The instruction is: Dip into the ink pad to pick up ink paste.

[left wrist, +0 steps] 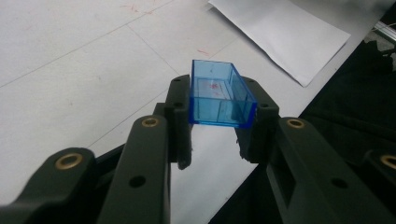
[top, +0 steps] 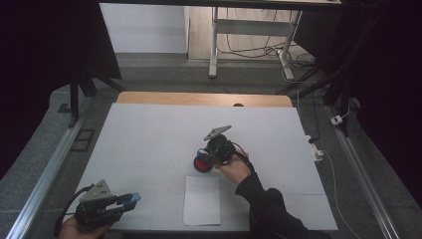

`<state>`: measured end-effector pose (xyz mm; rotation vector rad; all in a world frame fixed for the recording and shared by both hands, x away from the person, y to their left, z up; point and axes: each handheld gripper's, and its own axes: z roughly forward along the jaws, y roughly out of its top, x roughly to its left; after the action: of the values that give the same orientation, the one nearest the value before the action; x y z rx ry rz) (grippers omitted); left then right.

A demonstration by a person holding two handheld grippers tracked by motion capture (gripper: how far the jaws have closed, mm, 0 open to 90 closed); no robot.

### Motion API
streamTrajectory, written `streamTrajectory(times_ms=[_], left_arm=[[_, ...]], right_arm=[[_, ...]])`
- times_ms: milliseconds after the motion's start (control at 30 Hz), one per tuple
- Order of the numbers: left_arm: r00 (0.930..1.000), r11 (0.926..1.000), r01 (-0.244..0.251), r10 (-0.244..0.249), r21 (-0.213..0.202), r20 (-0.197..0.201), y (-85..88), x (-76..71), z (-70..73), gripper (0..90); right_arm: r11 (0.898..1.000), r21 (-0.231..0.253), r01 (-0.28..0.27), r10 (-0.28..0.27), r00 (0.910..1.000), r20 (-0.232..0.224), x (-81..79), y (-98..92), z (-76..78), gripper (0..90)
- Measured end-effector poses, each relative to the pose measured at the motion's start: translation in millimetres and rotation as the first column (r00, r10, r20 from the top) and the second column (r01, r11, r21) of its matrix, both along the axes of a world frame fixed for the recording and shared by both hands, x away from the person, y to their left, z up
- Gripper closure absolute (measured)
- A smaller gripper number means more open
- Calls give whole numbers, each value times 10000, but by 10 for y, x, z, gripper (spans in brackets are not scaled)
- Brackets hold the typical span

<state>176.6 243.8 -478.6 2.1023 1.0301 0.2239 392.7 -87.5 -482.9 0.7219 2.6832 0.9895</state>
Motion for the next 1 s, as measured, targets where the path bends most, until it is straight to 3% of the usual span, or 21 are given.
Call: streamTrajectory(times_ms=[433, 633, 800, 867, 1000], left_arm=[[10000, 10000, 15, -15, 13, -1, -2, 0, -1, 681], [10000, 10000, 10, -10, -4, -11, 0, 2, -1, 681], [10000, 10000, 8, -8, -1, -7, 0, 1, -1, 681], [10000, 10000, 14, -14, -1, -7, 0, 1, -1, 681], [10000, 10000, 16, -16, -19, -3, 2, 1, -1, 681]], right_arm=[[9996, -254, -76, 87, 9991, 409, -52, 40, -4, 710], [9982, 583, 148, -128, 9993, -338, 39, -60, -35, 710], [9954, 921, 280, -216, 9973, -701, 77, -103, -49, 709], [9935, 1090, 316, -229, 9965, -807, 91, -122, -58, 709], [9951, 965, 203, -145, 9981, -607, 72, -115, -54, 708]])
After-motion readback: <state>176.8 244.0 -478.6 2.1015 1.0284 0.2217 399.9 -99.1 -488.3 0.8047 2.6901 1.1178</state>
